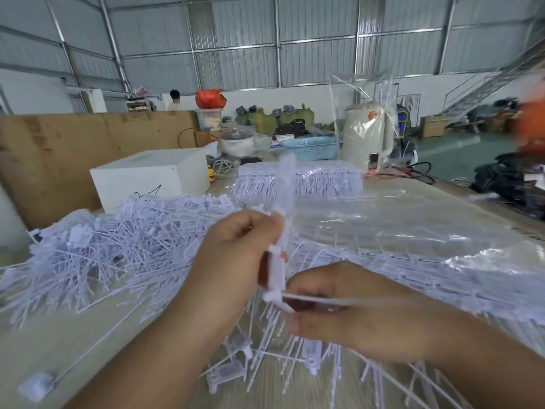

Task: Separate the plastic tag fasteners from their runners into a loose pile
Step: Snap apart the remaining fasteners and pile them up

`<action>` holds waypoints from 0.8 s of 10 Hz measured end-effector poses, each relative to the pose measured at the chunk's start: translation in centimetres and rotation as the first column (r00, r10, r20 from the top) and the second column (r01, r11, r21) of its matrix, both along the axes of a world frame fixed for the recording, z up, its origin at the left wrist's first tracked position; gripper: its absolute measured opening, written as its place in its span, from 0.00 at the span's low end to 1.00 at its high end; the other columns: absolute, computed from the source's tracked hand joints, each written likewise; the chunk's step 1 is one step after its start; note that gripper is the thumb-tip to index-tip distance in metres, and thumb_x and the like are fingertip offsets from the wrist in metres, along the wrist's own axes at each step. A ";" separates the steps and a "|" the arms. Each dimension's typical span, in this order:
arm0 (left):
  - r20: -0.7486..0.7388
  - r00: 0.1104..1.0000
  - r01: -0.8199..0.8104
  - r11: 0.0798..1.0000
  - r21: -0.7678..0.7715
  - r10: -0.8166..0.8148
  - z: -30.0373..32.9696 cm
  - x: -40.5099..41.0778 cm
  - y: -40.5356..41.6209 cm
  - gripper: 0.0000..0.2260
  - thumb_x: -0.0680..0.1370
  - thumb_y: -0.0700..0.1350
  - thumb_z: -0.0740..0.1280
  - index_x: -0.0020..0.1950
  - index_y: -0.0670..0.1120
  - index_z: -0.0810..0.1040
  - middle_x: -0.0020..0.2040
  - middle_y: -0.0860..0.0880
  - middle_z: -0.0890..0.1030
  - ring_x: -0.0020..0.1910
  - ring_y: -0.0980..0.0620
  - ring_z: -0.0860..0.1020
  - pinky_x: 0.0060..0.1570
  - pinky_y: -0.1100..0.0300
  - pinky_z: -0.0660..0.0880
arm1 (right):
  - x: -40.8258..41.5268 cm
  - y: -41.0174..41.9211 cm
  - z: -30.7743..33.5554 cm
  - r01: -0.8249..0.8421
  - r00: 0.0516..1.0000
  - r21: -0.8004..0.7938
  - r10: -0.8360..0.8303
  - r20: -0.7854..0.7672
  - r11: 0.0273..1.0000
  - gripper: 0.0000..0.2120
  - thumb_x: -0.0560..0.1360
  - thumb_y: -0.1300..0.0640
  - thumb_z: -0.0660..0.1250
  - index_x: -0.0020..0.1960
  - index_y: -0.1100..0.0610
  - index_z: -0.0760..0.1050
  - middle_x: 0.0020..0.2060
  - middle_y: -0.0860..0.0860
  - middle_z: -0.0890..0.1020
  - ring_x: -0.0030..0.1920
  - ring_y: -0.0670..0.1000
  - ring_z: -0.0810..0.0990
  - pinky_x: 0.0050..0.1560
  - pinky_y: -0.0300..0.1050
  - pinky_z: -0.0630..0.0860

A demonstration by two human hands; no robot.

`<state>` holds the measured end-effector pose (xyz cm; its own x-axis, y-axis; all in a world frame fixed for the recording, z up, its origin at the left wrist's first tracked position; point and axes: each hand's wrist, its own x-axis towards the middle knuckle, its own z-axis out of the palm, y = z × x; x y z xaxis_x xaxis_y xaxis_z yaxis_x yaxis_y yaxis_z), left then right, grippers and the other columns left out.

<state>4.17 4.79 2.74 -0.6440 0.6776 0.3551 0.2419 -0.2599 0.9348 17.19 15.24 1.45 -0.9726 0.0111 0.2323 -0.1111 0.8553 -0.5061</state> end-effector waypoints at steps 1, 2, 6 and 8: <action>-0.022 0.999 -0.037 0.993 -0.112 0.035 -0.8 0.7 0.8 0.14 0.70 0.52 0.72 0.29 0.48 0.73 0.24 0.49 0.69 0.26 0.52 0.69 0.35 0.58 0.67 | -0.5 -0.3 -0.8 0.001 0.999 -0.107 -0.005 -0.033 0.994 0.09 0.80 0.54 0.63 0.45 0.55 0.78 0.31 0.42 0.73 0.34 0.42 0.71 0.39 0.39 0.71; 0.178 0.981 0.090 0.991 -0.094 -0.072 -0.5 0.5 1.1 0.23 0.76 0.62 0.62 0.34 0.45 0.78 0.27 0.45 0.75 0.25 0.50 0.73 0.30 0.61 0.70 | -0.3 -0.8 -1.1 0.001 0.990 -0.401 -0.056 -0.127 0.916 0.09 0.81 0.57 0.64 0.43 0.57 0.78 0.32 0.48 0.76 0.33 0.48 0.74 0.39 0.44 0.74; -0.152 0.948 0.235 0.936 -0.262 -0.280 -3.3 2.1 2.0 0.12 0.66 0.52 0.72 0.49 0.58 0.79 0.46 0.60 0.83 0.52 0.59 0.81 0.63 0.50 0.74 | -0.5 0.9 1.8 -0.291 0.837 -0.957 -0.480 -0.264 0.020 0.07 0.72 0.58 0.64 0.44 0.63 0.75 0.35 0.59 0.80 0.34 0.55 0.81 0.36 0.50 0.82; -0.148 0.966 0.202 0.976 -0.076 -0.211 -1.8 1.4 1.5 0.05 0.72 0.51 0.66 0.38 0.52 0.77 0.36 0.50 0.80 0.35 0.57 0.75 0.41 0.57 0.71 | -1.2 1.5 2.1 -0.330 0.841 -0.937 -0.487 -0.236 -0.116 0.07 0.69 0.57 0.62 0.42 0.61 0.75 0.35 0.57 0.82 0.34 0.54 0.84 0.35 0.48 0.83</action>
